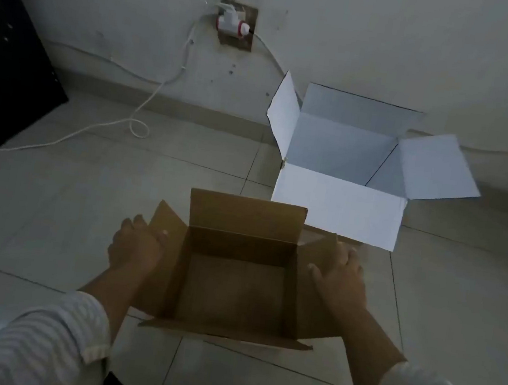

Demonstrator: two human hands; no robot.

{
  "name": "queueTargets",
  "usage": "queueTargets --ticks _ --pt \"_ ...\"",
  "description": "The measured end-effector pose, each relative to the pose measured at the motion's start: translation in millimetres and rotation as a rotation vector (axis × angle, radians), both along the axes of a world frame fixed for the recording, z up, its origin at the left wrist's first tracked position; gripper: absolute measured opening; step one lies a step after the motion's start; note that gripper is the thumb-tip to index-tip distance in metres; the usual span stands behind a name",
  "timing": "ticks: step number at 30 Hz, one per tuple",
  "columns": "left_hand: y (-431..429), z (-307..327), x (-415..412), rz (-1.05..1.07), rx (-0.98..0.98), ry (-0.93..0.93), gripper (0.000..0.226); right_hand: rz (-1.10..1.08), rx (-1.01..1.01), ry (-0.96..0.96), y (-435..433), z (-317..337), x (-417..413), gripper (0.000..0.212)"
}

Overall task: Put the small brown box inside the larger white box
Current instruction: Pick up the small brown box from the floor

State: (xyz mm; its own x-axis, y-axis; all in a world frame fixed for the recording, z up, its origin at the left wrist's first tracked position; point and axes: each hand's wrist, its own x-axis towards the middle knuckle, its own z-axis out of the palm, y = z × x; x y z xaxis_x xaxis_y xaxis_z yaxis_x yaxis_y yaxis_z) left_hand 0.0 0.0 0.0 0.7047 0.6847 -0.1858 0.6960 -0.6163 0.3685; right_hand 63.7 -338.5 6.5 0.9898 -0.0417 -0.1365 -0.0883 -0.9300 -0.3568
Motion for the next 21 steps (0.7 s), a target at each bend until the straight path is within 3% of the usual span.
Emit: queueTargets --ticks 4,10,16,21 --pt "6.7 -21.9 0.3 0.107 -0.175 -0.009 0.069 -0.087 0.068 0.055 -2.8 -16.2 3.2 0.08" --pt "-5.6 -30.4 5.2 -0.085 -0.058 -0.034 0.031 -0.161 0.16 0.097 14.2 -27.8 5.1 0.071" --pt "-15.2 -45.1 9.6 -0.11 -0.01 -0.047 0.033 -0.159 0.12 0.121 16.0 -42.7 7.1 0.024" --pt "-16.2 -45.0 15.3 -0.093 -0.003 -0.032 0.036 -0.126 0.118 0.102 12.4 -46.9 11.7 0.019"
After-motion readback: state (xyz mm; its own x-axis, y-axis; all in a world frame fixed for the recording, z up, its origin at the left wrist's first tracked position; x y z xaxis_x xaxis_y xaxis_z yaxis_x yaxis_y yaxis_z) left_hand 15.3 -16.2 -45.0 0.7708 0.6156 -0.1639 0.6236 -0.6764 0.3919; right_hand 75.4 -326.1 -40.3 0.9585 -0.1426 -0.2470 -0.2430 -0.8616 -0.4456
